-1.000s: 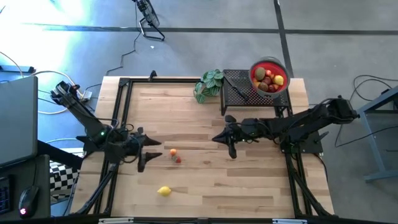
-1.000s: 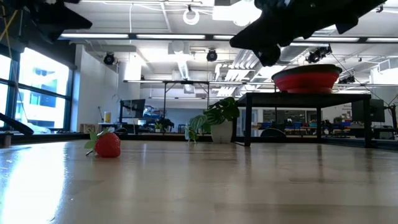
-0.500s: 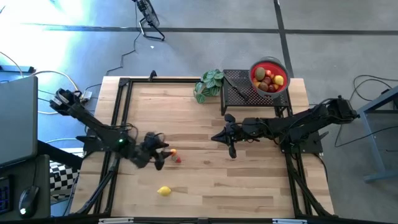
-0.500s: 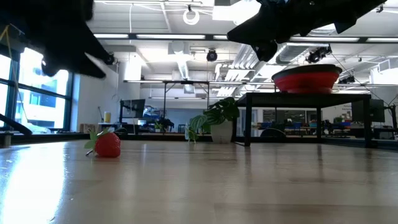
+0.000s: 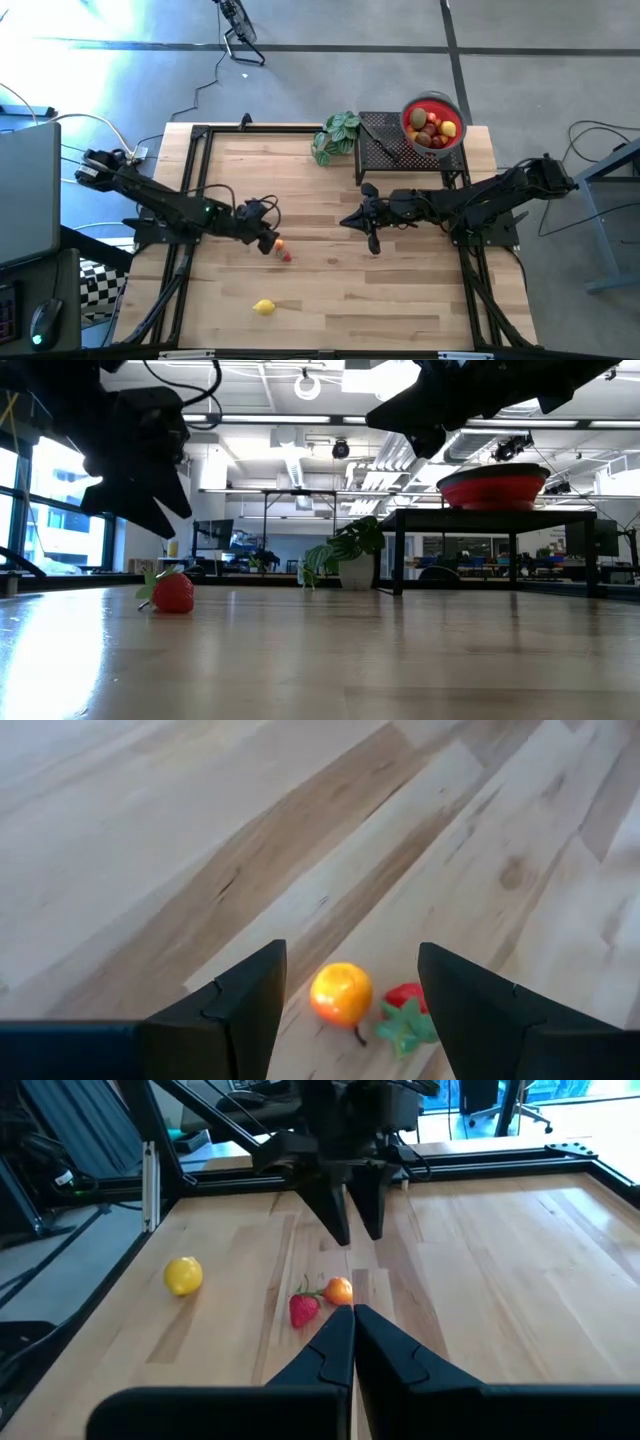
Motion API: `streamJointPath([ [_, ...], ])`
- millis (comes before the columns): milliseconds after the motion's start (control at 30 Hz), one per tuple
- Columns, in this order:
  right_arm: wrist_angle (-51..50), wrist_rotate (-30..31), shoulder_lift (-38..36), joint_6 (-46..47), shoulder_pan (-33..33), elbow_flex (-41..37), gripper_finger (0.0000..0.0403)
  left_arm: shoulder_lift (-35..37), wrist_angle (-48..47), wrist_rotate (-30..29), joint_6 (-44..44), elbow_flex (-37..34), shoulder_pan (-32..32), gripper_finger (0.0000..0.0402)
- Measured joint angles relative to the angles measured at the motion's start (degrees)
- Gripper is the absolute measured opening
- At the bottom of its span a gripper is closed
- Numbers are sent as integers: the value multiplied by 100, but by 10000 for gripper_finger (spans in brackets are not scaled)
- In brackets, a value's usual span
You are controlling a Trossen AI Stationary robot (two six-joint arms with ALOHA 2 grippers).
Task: Pick & Place Fruit
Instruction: Put the orange pear into the red strainer bowl
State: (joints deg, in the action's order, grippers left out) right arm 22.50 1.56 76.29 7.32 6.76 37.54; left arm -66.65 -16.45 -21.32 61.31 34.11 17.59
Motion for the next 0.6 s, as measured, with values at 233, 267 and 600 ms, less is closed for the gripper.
streamJointPath([
  [233, -103, 0, 0, -7, 0, 0, 4, 0, -271, 156, -41, 129, -77, 222],
  [267, -130, 0, 0, -9, 0, 0, 4, 0, -387, 151, -45, 231, -77, 222],
  [600, -143, 0, 0, -9, 0, 0, 5, 2, -1237, -281, 249, 940, -77, 222],
])
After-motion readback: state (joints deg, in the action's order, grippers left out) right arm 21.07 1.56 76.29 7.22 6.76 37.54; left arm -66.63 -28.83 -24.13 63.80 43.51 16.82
